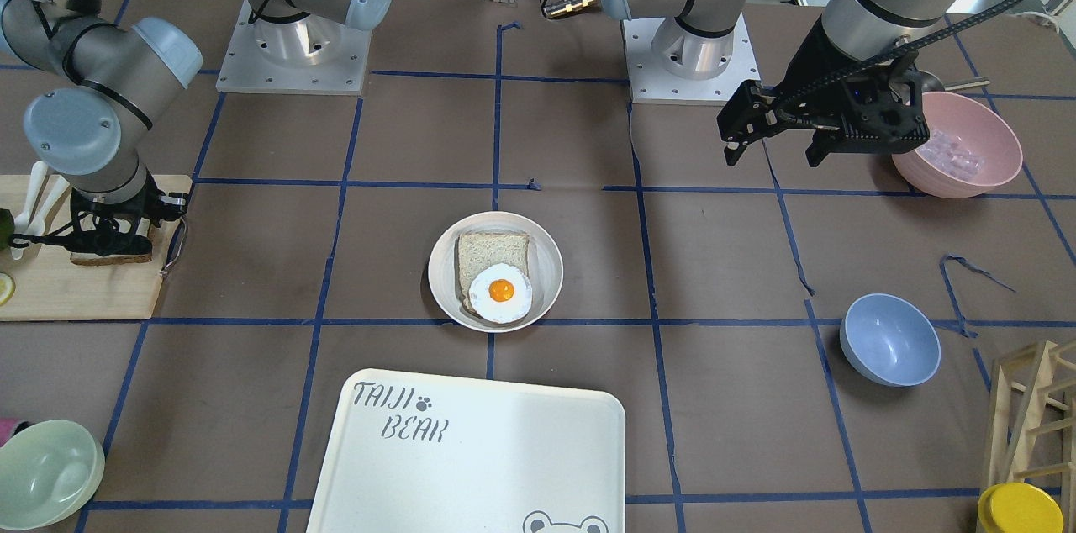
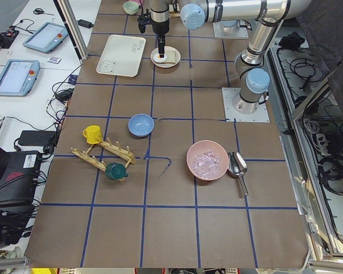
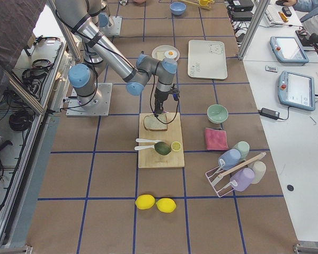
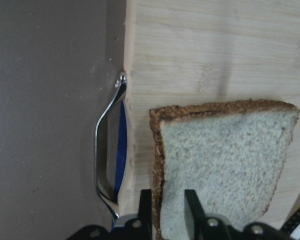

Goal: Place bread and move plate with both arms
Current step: 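Lower the right gripper and grasp the bread slice by its edge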

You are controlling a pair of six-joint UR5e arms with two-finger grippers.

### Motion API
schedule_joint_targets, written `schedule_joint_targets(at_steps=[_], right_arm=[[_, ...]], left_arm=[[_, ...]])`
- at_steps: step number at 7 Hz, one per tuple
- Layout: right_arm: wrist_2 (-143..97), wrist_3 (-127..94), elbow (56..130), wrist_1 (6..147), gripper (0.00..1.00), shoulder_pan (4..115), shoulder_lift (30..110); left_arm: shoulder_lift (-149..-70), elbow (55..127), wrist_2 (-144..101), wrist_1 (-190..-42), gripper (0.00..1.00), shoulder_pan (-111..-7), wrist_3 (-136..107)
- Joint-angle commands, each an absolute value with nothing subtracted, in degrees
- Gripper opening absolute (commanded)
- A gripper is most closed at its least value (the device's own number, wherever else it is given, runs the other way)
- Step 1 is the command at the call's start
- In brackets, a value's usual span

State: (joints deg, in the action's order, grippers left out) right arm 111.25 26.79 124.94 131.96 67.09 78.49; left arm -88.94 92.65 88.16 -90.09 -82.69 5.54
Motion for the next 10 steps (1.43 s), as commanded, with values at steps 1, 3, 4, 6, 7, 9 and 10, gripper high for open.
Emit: schedule_joint_targets(at_steps=[1, 3, 4, 6, 7, 9, 10], right_arm=[[111.62, 26.8, 124.98, 132.01, 0.25, 67.06, 77.79], [111.8, 27.07, 124.98, 131.75, 0.0, 66.88, 77.87], [111.97, 27.16, 124.98, 131.66, 0.0, 66.88, 77.87], [112.5, 27.51, 124.81, 131.75, 0.0, 66.97, 78.57], [112.67, 27.42, 124.72, 131.75, 0.0, 66.97, 78.57], [113.64, 26.99, 124.72, 130.96, 0.0, 67.15, 80.15], [114.25, 26.72, 124.72, 129.65, 0.0, 67.24, 81.37]], left_arm=[[-88.95, 92.64, 88.15, -90.09, 1.0, -82.62, 5.54], [-88.95, 92.72, 88.15, -90.09, 1.0, -82.71, 5.54], [-88.95, 92.55, 88.15, -90.09, 1.0, -82.71, 5.54], [-89.03, 92.55, 88.15, -90.09, 1.0, -82.62, 5.54], [-89.03, 92.64, 88.07, -90.09, 1.0, -82.7, 5.54], [-89.12, 92.29, 88.15, -90.17, 1.0, -82.71, 5.54], [-89.12, 92.29, 88.15, -90.09, 1.0, -82.62, 5.54]])
